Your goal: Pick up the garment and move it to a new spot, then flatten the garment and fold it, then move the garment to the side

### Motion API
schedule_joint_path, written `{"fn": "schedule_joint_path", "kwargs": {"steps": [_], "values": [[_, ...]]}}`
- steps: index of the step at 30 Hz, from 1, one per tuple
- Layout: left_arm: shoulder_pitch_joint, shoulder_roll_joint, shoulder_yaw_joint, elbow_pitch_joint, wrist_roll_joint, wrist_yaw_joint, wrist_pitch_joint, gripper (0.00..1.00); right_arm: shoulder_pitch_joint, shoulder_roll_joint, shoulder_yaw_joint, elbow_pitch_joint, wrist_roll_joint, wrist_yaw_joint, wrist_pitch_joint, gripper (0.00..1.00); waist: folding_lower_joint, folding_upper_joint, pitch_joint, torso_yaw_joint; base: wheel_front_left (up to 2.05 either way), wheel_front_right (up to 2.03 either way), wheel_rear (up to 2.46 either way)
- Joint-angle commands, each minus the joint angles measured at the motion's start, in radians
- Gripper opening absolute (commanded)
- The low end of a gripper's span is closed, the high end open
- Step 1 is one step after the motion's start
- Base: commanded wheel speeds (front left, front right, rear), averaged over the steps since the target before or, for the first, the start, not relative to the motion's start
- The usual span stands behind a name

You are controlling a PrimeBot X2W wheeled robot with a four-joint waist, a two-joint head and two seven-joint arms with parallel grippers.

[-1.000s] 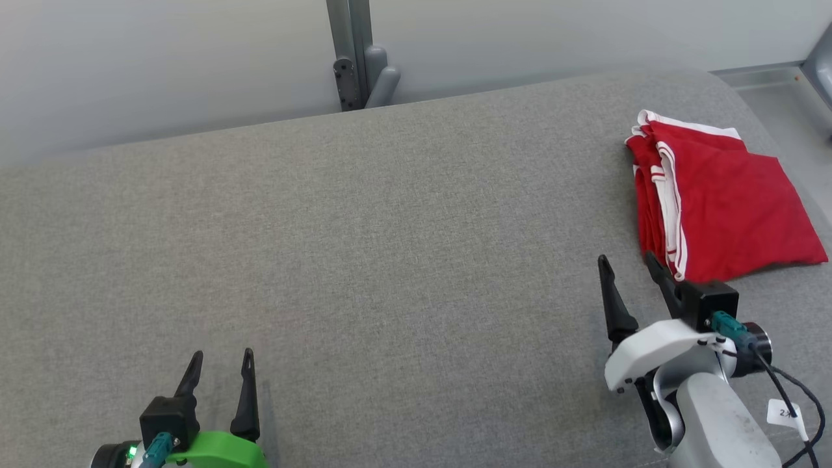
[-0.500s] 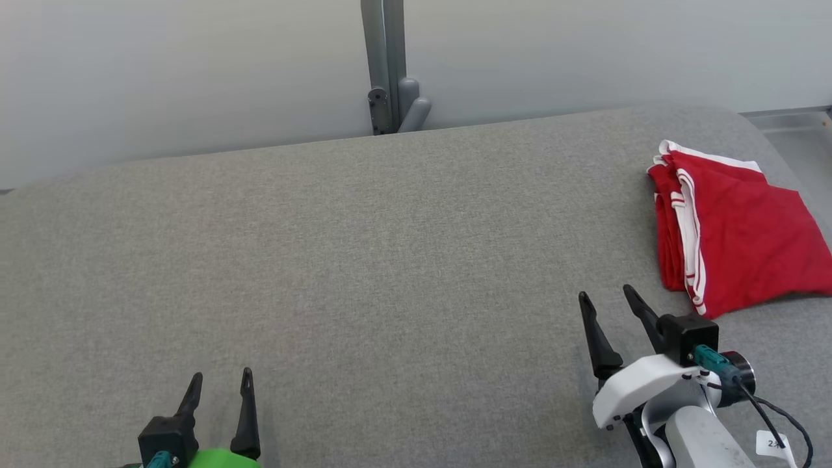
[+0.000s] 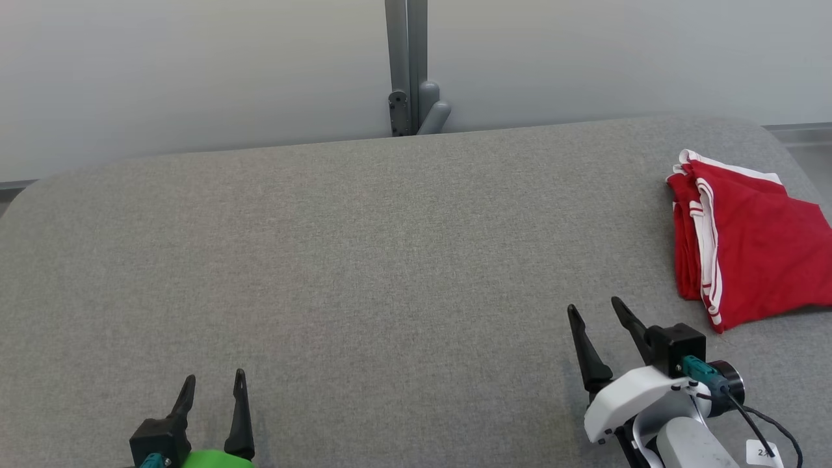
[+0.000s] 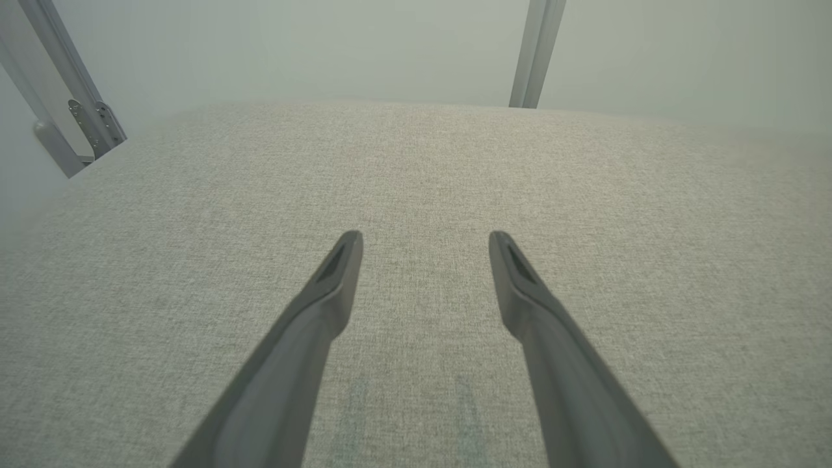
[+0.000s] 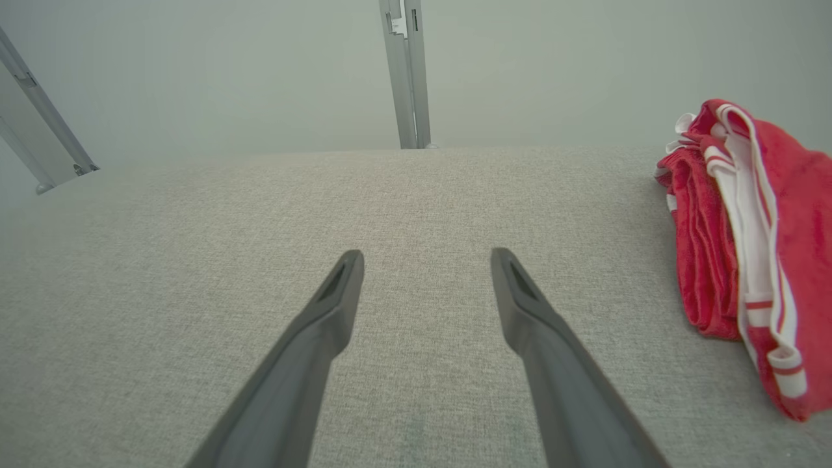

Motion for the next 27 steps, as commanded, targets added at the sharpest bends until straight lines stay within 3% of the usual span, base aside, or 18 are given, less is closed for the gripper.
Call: {"fn": "schedule_joint_path", "kwargs": {"steps": [1, 27], "values": [[0.003, 0.003, 0.005, -0.002, -0.008, -0.006, 0.001, 1.00, 0.014, -0.003, 0.004, 0.003, -0.006, -0.001, -0.002, 1.00, 0.0000, 0.0000, 0.001, 0.000, 0.00, 0.00, 0.00], [0.000, 0.000, -0.004, 0.001, -0.022, -0.013, 0.000, 1.00, 0.007, 0.000, 0.032, 0.045, -0.021, 0.000, 0.000, 1.00, 0.0000, 0.0000, 0.007, -0.013, 0.00, 0.00, 0.00]]}}
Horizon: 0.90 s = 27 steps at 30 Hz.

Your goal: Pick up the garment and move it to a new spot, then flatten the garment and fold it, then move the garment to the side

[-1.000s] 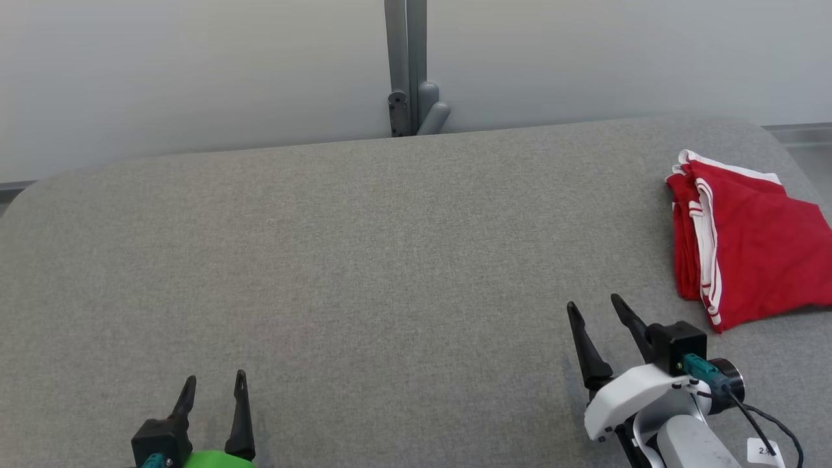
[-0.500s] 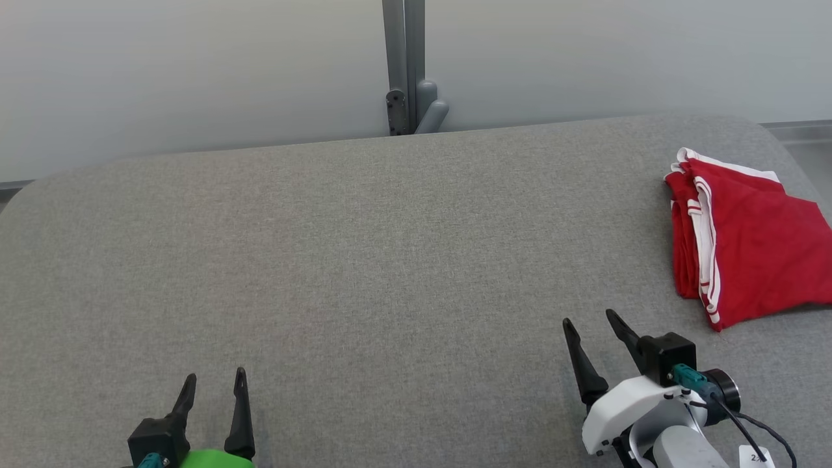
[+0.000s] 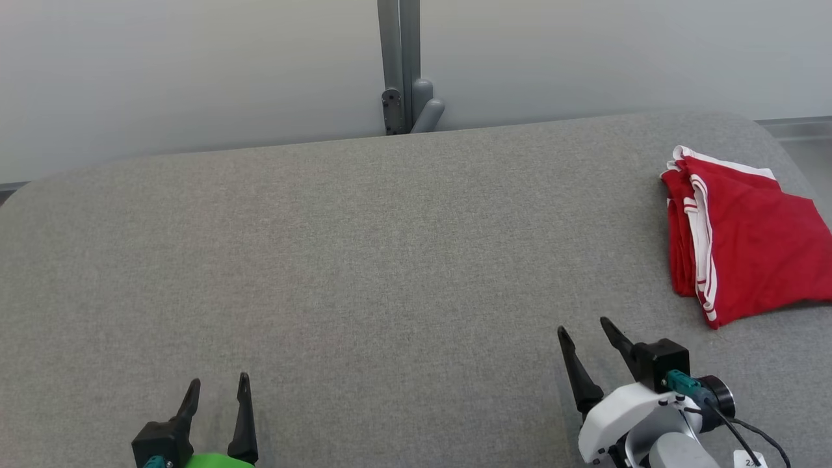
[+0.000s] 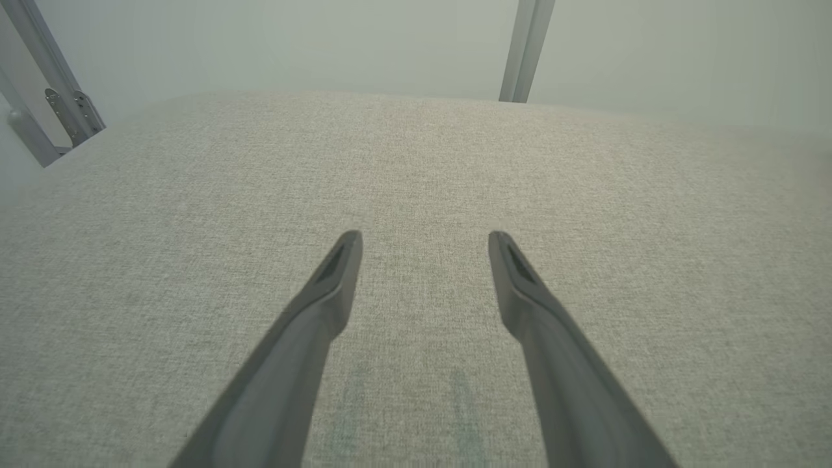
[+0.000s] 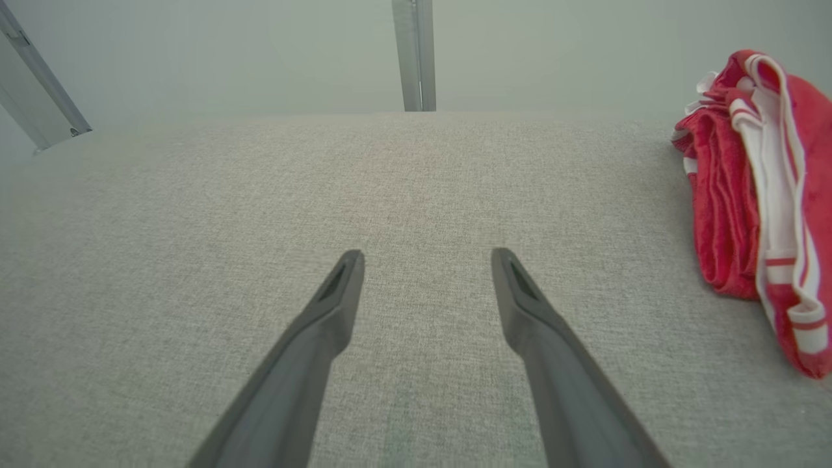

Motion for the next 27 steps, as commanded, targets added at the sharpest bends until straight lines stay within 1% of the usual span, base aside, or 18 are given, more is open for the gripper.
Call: {"fn": "schedule_joint_path", "kwargs": {"steps": [1, 13, 14, 18, 27], "values": [[-0.001, 0.001, 0.001, -0.006, 0.000, 0.000, 0.000, 1.00, -0.003, -0.001, 0.000, -0.005, 0.000, 0.000, 0.000, 1.00, 0.0000, 0.0000, 0.000, 0.000, 0.00, 0.00, 0.00], [-0.005, 0.001, 0.002, -0.004, -0.003, -0.004, 0.000, 1.00, -0.009, -0.001, 0.001, -0.009, 0.004, 0.000, 0.000, 1.00, 0.0000, 0.0000, 0.003, 0.002, 0.00, 0.00, 0.00], [0.005, -0.002, 0.000, 0.010, -0.001, 0.000, 0.000, 0.00, 0.014, 0.001, 0.000, 0.007, 0.001, 0.000, 0.001, 0.00, 0.0000, 0.0000, 0.003, 0.002, 0.00, 0.00, 0.00], [0.006, -0.005, 0.001, 0.043, -0.006, 0.000, 0.002, 0.00, 0.034, 0.003, -0.001, 0.033, 0.004, 0.000, 0.003, 0.00, 0.0000, 0.0000, 0.003, 0.002, 0.00, 0.00, 0.00], [-0.016, -0.004, 0.023, 0.023, -0.181, -0.008, 0.054, 0.00, 0.033, 0.003, -0.034, -0.004, 0.187, 0.000, 0.050, 0.00, 0.0000, 0.0000, 0.003, 0.005, 0.00, 0.00, 0.00]]}}
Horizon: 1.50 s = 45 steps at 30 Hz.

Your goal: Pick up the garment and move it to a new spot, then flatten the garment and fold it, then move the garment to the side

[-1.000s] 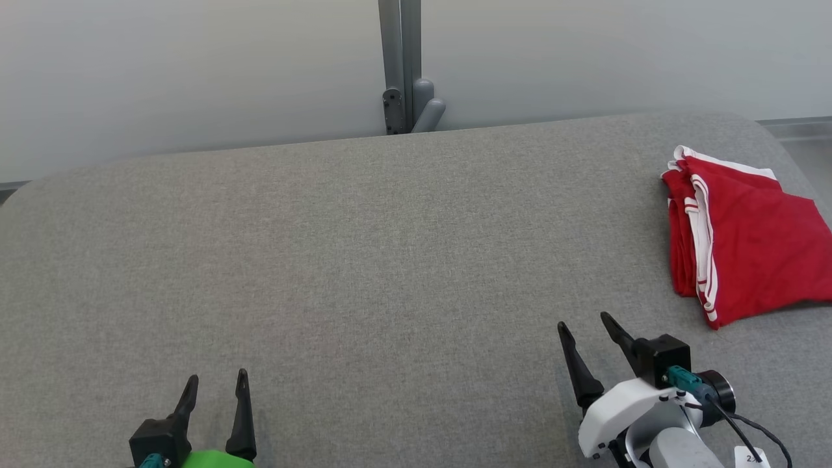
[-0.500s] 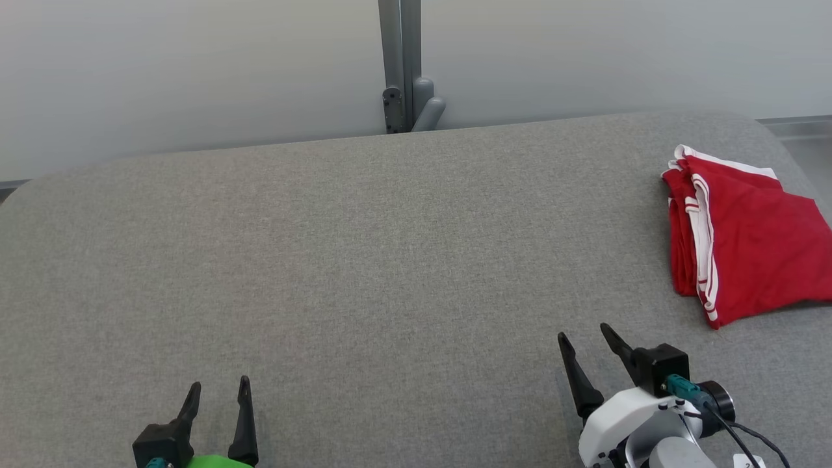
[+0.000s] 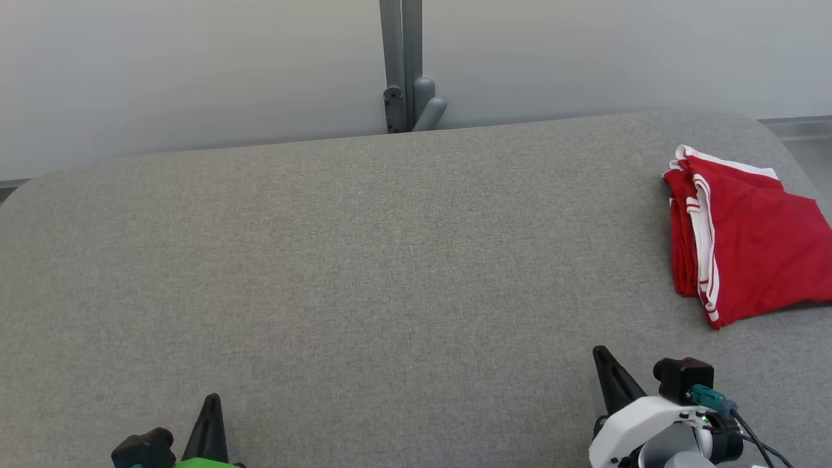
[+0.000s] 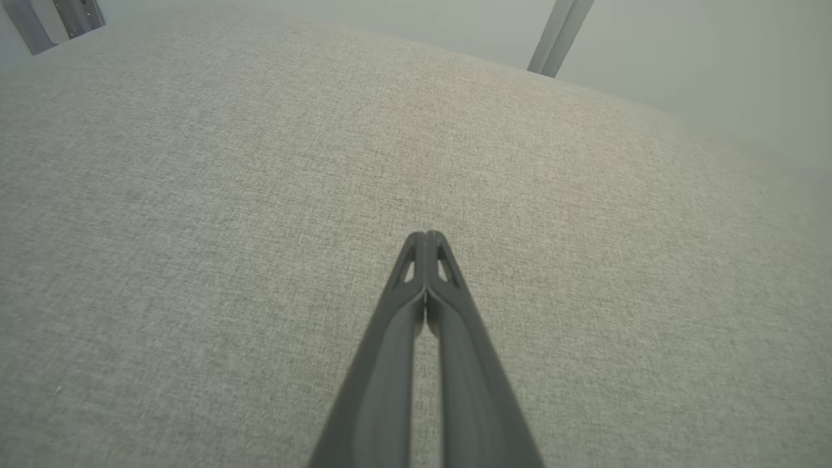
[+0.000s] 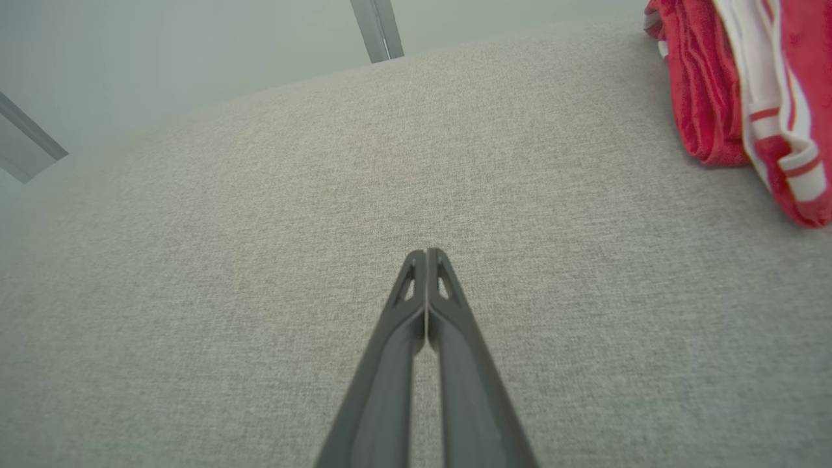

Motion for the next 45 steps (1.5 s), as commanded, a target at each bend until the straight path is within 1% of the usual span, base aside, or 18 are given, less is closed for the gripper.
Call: {"fn": "schedule_joint_path", "kwargs": {"steps": [1, 2, 13, 25, 41, 42, 45], "values": [[-0.025, 0.003, 0.010, -0.026, -0.063, -0.007, 0.013, 0.00, -0.016, -0.001, -0.014, -0.031, 0.067, 0.000, 0.013, 0.00, 0.0000, 0.0000, 0.000, 0.001, 0.00, 0.00, 0.00], [-0.025, 0.003, 0.010, -0.026, -0.063, -0.007, 0.013, 0.00, -0.016, -0.001, -0.014, -0.031, 0.067, 0.000, 0.013, 0.00, 0.0000, 0.0000, 0.000, 0.001, 0.00, 0.00, 0.00], [-0.038, 0.004, 0.022, -0.061, -0.253, -0.016, 0.058, 0.00, -0.012, -0.002, -0.047, -0.075, 0.263, 0.000, 0.061, 0.00, 0.0000, 0.0000, 0.000, 0.003, 0.00, 0.00, 0.00], [-0.054, 0.005, 0.038, -0.089, -0.435, -0.023, 0.106, 0.00, -0.010, -0.003, -0.079, -0.116, 0.452, 0.000, 0.108, 0.00, 0.0000, 0.0000, 0.000, 0.006, 0.00, 0.00, 0.00], [-0.073, 0.007, 0.057, -0.121, -0.641, -0.033, 0.161, 0.00, -0.008, -0.004, -0.116, -0.161, 0.667, 0.000, 0.163, 0.00, 0.0000, 0.0000, 0.001, 0.009, 0.00, 0.00, 0.00], [-0.076, 0.007, 0.059, -0.125, -0.666, -0.034, 0.168, 0.00, -0.008, -0.004, -0.120, -0.167, 0.692, 0.000, 0.169, 0.00, 0.0000, 0.0000, 0.001, 0.010, 0.00, 0.00, 0.00], [-0.078, 0.007, 0.061, -0.128, -0.690, -0.035, 0.174, 0.00, -0.007, -0.004, -0.125, -0.172, 0.716, 0.000, 0.176, 0.00, 0.0000, 0.0000, 0.001, 0.010, 0.00, 0.00, 0.00]]}}
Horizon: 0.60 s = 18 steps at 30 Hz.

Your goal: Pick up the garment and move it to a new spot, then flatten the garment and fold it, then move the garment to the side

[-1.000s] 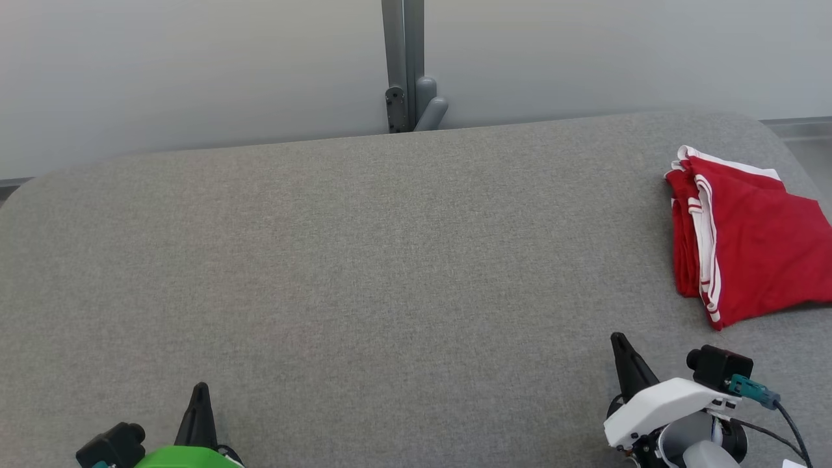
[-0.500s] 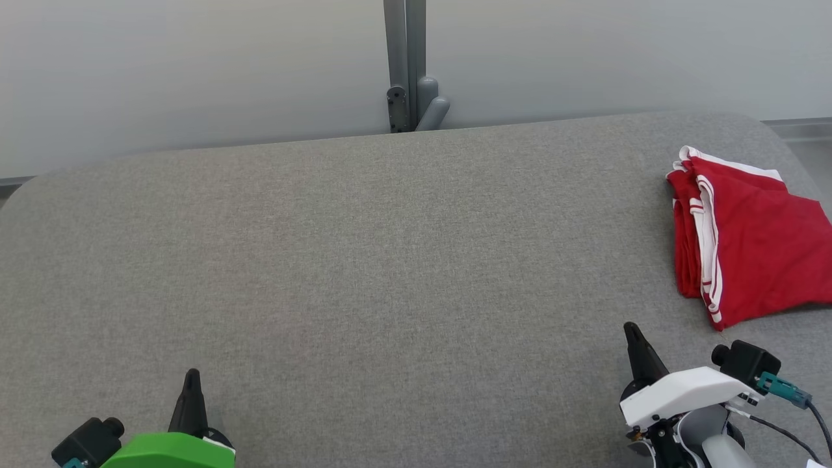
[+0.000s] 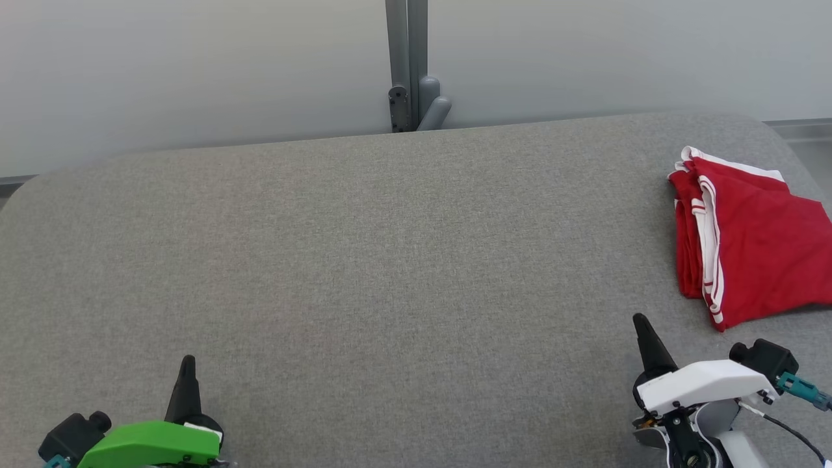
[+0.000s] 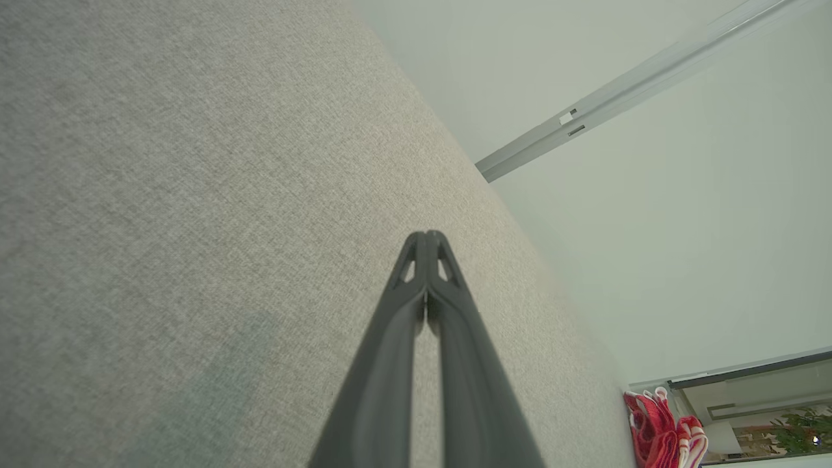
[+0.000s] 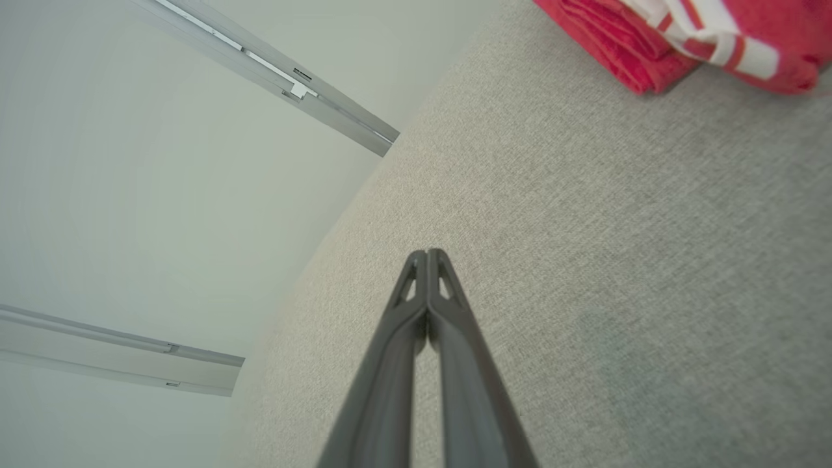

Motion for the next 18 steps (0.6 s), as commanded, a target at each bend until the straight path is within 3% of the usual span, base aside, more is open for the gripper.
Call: {"fn": "schedule_joint_path", "kwargs": {"steps": [1, 18], "values": [[-0.028, 0.006, 0.007, -0.016, -0.021, -0.005, 0.005, 0.00, -0.007, -0.004, -0.007, -0.018, 0.024, 0.000, 0.007, 0.00, 0.0000, 0.0000, 0.000, 0.000, 0.00, 0.00, 0.00], [-0.043, 0.007, 0.022, -0.043, -0.201, -0.014, 0.053, 0.00, -0.004, -0.005, -0.039, -0.057, 0.210, 0.000, 0.054, 0.00, 0.0000, 0.0000, 0.000, 0.004, 0.00, 0.00, 0.00]]}}
